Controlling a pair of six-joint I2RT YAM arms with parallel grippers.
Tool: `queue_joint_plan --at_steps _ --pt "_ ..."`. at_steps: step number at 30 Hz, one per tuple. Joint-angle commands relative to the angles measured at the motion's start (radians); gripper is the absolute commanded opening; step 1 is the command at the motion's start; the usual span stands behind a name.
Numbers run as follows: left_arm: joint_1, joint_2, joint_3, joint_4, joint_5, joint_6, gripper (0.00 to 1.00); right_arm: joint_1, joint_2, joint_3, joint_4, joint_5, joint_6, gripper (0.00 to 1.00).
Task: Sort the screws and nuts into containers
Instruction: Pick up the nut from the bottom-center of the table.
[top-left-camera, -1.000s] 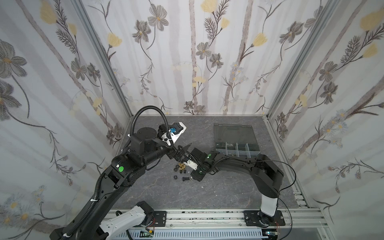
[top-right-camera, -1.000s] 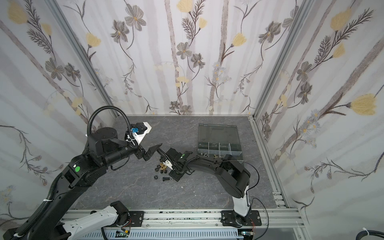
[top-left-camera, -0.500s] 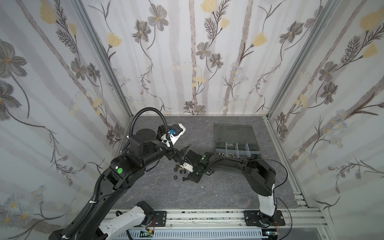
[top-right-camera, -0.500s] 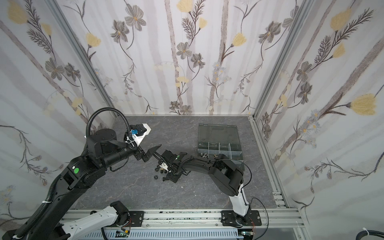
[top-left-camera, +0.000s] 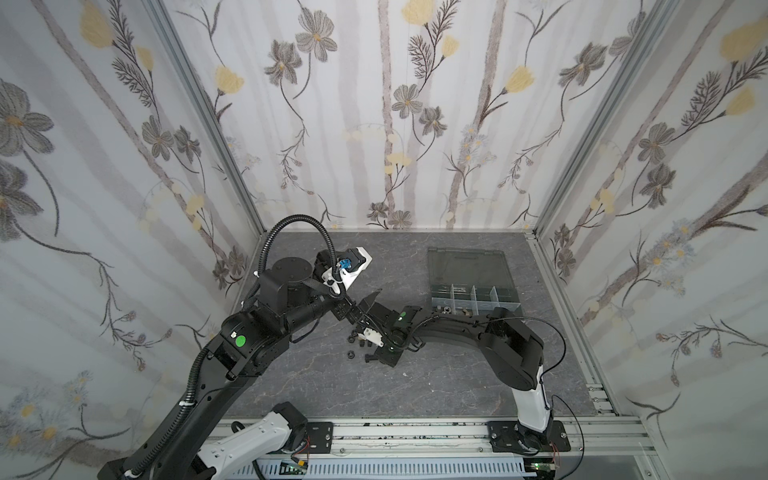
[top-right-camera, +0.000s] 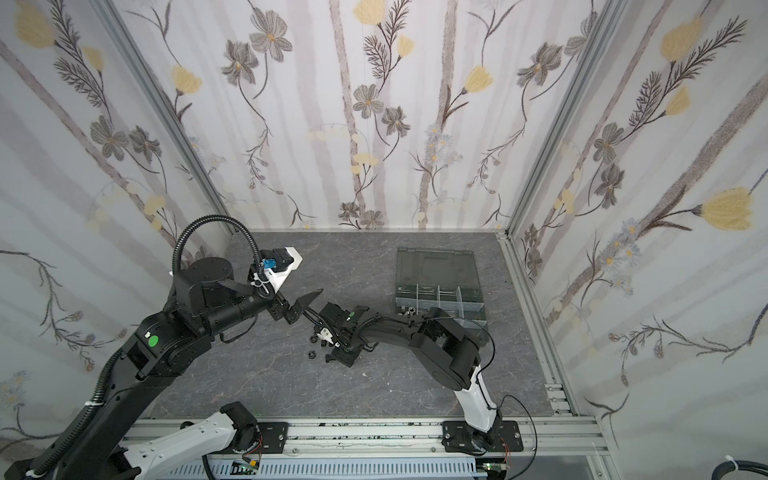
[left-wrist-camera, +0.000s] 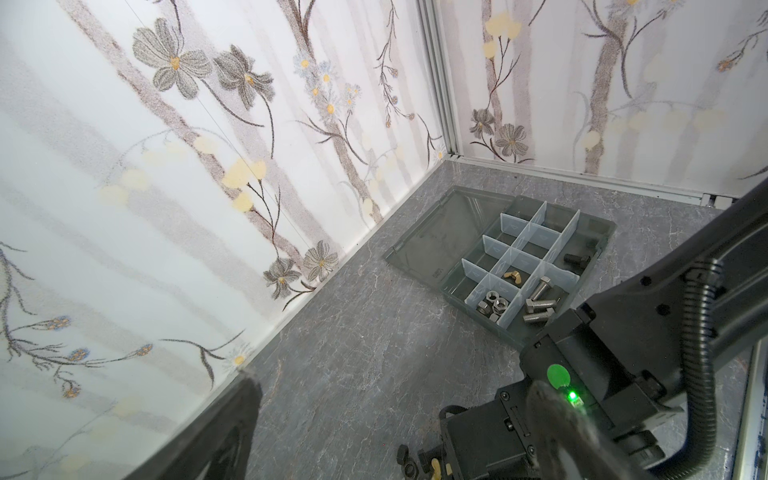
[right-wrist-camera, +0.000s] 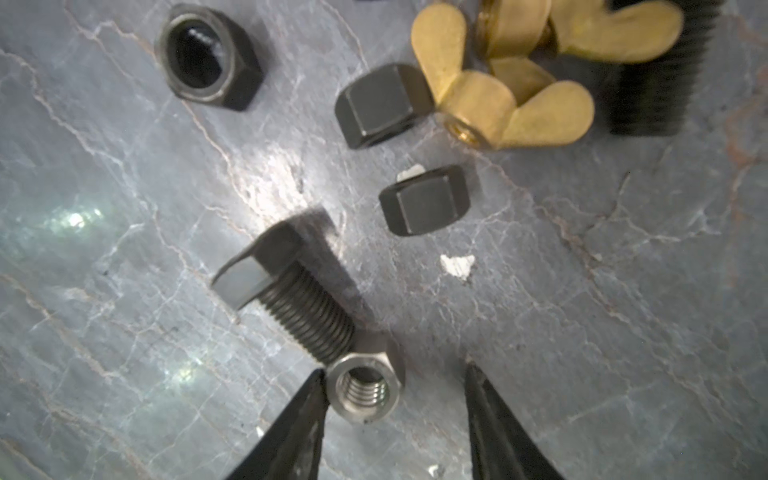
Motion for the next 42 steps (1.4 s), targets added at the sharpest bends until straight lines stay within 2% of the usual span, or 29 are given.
queue_joint_plan --at_steps 1,7,14,23,32,42 --pt "0.0 -0.003 -0.005 0.026 0.001 0.018 1.0 0.004 0.01 0.008 -0.009 0.009 -0.011 0.5" --pt "0.0 -0.01 -0.007 0.025 0.0 0.016 1.0 0.011 0.019 0.014 -0.013 0.018 -0.013 0.46" --pt "0.0 -0.009 -0.005 0.023 -0.002 0.016 1.0 0.021 0.031 0.037 -0.021 0.042 -0.021 0.48" --pt "0.0 -0.012 -0.009 0.026 -0.003 0.021 1.0 0.026 0.042 0.032 -0.044 0.052 -0.023 0.3" --pt "0.0 -0.017 -0.014 0.027 -0.009 0.022 1.0 0.022 0.017 -0.019 -0.054 0.082 -0.018 0.31" --pt "0.0 -0.019 -0.017 0.036 -0.008 0.022 1.0 0.006 -0.014 -0.035 -0.055 0.114 -0.007 0.19"
